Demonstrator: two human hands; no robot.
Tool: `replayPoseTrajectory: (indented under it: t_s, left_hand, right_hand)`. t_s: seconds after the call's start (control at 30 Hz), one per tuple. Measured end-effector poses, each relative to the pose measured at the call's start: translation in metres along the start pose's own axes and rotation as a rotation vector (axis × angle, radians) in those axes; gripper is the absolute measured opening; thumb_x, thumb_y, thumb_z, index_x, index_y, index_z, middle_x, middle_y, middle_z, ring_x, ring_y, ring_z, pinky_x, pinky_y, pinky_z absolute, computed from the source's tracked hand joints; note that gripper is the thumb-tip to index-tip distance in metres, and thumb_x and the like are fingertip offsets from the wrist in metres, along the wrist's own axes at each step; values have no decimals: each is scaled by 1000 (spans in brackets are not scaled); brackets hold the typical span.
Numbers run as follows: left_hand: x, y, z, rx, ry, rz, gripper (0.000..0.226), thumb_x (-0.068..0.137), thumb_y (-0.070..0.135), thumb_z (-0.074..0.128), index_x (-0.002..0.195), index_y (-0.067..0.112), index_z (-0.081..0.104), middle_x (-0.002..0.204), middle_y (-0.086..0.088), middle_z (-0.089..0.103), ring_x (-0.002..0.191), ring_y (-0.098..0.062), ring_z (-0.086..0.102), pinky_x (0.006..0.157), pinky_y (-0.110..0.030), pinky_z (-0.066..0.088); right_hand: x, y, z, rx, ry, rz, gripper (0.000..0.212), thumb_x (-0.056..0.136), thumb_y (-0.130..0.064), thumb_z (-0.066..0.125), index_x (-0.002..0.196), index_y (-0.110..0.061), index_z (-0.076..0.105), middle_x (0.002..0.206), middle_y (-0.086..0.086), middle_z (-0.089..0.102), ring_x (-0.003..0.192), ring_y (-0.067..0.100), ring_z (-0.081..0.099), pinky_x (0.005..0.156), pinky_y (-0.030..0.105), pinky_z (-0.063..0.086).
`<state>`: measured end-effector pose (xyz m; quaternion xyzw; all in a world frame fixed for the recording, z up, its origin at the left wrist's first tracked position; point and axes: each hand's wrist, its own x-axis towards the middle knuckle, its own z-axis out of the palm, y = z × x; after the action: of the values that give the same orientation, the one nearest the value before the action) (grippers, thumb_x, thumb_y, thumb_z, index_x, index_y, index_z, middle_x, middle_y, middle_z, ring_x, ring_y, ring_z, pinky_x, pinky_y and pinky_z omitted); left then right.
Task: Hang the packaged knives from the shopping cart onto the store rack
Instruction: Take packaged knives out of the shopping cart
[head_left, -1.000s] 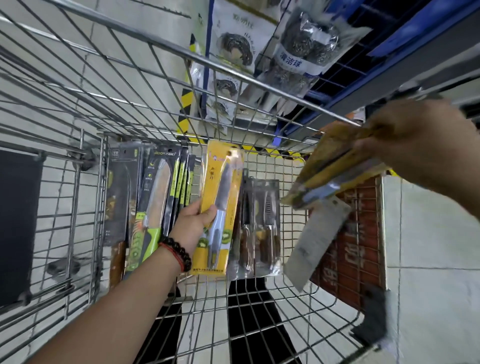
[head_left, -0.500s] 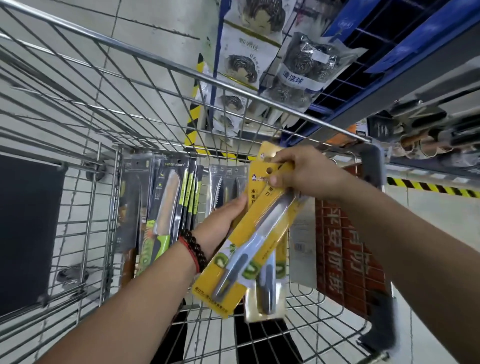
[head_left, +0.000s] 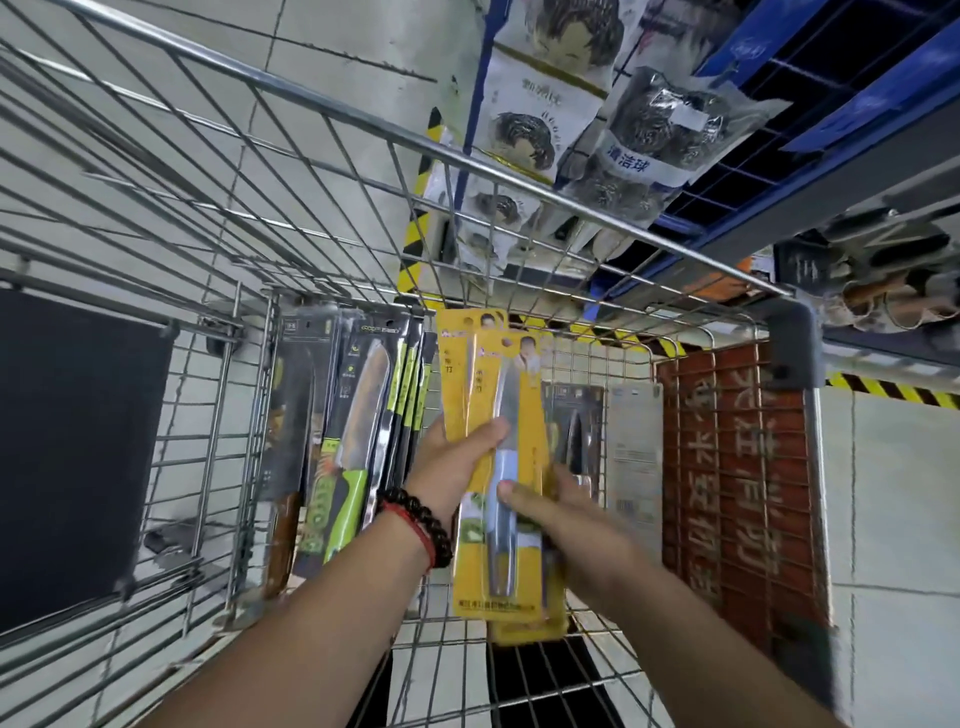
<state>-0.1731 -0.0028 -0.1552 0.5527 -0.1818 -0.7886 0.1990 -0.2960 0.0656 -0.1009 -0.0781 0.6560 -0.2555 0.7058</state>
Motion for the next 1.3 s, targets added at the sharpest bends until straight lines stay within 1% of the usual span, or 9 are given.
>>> replayPoseTrajectory:
  t_s: [0.07, 0.17, 0.3, 0.43, 0.53, 0.7, 0.83, 1.17, 1.3]
  left_hand:
    - [2, -1, -3, 45, -18, 2, 99, 61, 47, 83, 144, 22, 35, 141, 3, 48, 129, -22, 46, 108, -38, 34]
    - [5, -4, -14, 85, 0, -24, 102, 64, 46, 82, 147, 25, 26, 142, 4, 45, 126, -19, 46, 106, -38, 36]
    - [10, -9, -33, 81, 28, -84, 62, 77, 31, 79, 130, 18, 50, 120, 2, 66, 103, -17, 65, 85, -32, 52]
    - [9, -5, -55, 108, 117, -40, 53, 79, 23, 76, 127, 17, 57, 116, -2, 69, 105, -23, 65, 90, -36, 48]
    - [11, -11, -71, 61, 160, -33, 58, 74, 28, 80, 126, 23, 54, 120, 3, 65, 112, -20, 59, 93, -35, 41]
    - [9, -18, -75, 61, 167, 2, 32, 80, 20, 76, 102, 36, 58, 99, 12, 70, 87, -4, 64, 71, -23, 48]
    - [13, -23, -73, 140, 171, 4, 42, 73, 30, 82, 108, 36, 61, 105, 15, 70, 103, -13, 64, 93, -37, 46]
    - [16, -20, -75, 171, 177, -16, 42, 72, 35, 82, 107, 38, 58, 108, 16, 66, 103, -7, 60, 92, -32, 43]
    - [10, -19, -78, 126, 190, 7, 53, 68, 34, 85, 115, 33, 62, 113, 10, 70, 108, -16, 64, 100, -44, 46]
  right_hand:
    - [9, 19, 7, 58, -9, 44, 72, 73, -43, 83, 133, -35, 44, 128, -3, 64, 113, 23, 65, 96, 51, 52]
    - [15, 20, 24, -13, -11, 19, 98, 69, -50, 79, 149, -38, 24, 148, -3, 47, 132, 23, 49, 108, 49, 42]
    - [32, 17, 25, -262, -127, -50, 71, 95, -29, 57, 151, -37, 14, 140, -16, 41, 123, 6, 45, 87, 17, 41]
    - [65, 18, 17, -353, 214, -203, 43, 93, -43, 58, 135, -36, 52, 134, -11, 57, 125, 13, 54, 105, 33, 42]
    - [93, 20, 19, -1062, 463, -338, 54, 94, -43, 51, 145, -33, 37, 153, 2, 32, 141, 25, 31, 112, 40, 29]
    - [128, 37, 25, -1860, 152, -370, 77, 93, -47, 48, 156, -30, 5, 162, 5, -20, 147, 30, -25, 111, 61, -20]
    - [120, 30, 13, -1929, 140, -350, 73, 94, -54, 40, 155, -30, 9, 163, 7, -14, 148, 29, -22, 113, 60, -17]
    - [104, 6, 19, -1965, 208, -400, 57, 95, -49, 38, 147, -27, 35, 164, 13, 5, 150, 31, -11, 108, 67, -15]
    - [134, 10, 42, -2123, 147, -394, 73, 93, -41, 50, 153, -13, 20, 164, 14, -4, 150, 32, -12, 111, 64, -13]
